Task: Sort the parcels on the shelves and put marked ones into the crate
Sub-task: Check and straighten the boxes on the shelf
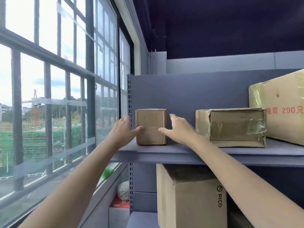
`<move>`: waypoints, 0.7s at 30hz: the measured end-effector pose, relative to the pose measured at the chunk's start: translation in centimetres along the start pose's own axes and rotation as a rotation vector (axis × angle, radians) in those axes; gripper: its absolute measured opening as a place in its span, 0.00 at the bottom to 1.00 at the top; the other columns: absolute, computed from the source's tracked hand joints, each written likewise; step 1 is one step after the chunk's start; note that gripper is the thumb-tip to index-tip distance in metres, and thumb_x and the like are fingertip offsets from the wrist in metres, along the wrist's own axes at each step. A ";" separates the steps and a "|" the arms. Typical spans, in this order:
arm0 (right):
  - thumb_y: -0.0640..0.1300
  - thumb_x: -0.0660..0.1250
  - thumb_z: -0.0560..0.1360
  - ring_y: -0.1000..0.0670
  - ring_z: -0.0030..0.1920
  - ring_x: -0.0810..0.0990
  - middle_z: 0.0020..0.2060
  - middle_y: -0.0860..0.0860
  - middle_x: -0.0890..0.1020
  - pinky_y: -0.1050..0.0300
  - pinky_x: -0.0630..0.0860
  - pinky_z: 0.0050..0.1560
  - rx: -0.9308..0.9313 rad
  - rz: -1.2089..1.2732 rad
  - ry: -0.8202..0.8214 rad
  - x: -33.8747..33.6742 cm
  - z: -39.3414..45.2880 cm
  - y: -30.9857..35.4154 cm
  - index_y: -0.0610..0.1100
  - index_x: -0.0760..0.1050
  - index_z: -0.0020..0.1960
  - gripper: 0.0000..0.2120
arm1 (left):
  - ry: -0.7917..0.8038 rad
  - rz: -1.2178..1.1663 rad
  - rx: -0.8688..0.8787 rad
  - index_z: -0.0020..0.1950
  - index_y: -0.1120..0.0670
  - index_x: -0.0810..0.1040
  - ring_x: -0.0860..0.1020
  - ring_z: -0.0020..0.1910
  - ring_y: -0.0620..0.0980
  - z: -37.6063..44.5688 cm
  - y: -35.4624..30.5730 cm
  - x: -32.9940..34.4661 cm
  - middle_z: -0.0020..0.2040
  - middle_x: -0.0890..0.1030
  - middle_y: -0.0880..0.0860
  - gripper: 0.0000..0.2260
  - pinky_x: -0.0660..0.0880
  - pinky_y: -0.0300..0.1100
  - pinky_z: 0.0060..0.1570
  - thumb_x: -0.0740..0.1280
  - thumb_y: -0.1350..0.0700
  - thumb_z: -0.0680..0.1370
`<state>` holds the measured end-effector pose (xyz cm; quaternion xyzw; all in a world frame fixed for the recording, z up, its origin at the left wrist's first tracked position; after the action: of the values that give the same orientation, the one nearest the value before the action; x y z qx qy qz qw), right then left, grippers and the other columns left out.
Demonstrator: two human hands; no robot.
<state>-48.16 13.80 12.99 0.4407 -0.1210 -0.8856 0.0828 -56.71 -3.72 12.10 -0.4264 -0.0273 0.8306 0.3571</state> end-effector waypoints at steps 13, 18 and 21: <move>0.51 0.66 0.74 0.44 0.54 0.76 0.57 0.44 0.77 0.51 0.75 0.51 -0.023 0.234 -0.017 1.3 0.2 0.7 0.40 0.67 0.59 0.20 | -0.020 -0.357 0.076 0.54 0.62 0.73 0.76 0.53 0.55 -0.7 -1.0 0.9 0.54 0.79 0.57 0.11 0.72 0.49 0.52 0.63 0.55 0.77; 0.47 0.69 0.73 0.46 0.59 0.76 0.59 0.46 0.78 0.60 0.71 0.50 -0.080 0.398 -0.177 -0.6 -2.2 0.8 0.41 0.69 0.61 0.21 | -0.149 -0.579 0.138 0.60 0.56 0.72 0.75 0.52 0.48 -3.0 -3.3 -0.5 0.53 0.77 0.50 0.13 0.70 0.40 0.49 0.65 0.58 0.76; 0.43 0.71 0.72 0.50 0.59 0.76 0.60 0.48 0.77 0.71 0.71 0.47 -0.102 0.535 -0.219 -1.5 -4.2 0.3 0.43 0.67 0.65 0.24 | -0.191 -0.692 0.201 0.59 0.52 0.70 0.74 0.54 0.46 -4.9 -4.3 -0.9 0.57 0.75 0.50 0.13 0.73 0.36 0.47 0.66 0.59 0.76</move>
<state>-43.90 13.33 11.78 0.2900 -0.1962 -0.8797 0.3218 -50.37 -2.34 11.06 -0.2752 -0.1214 0.6954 0.6526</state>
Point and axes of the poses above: each hand's wrist, its own z-axis towards the middle knuckle, its own x-axis out of the palm, y = z × x, the point moved 2 cm from there along z, towards the middle knuckle
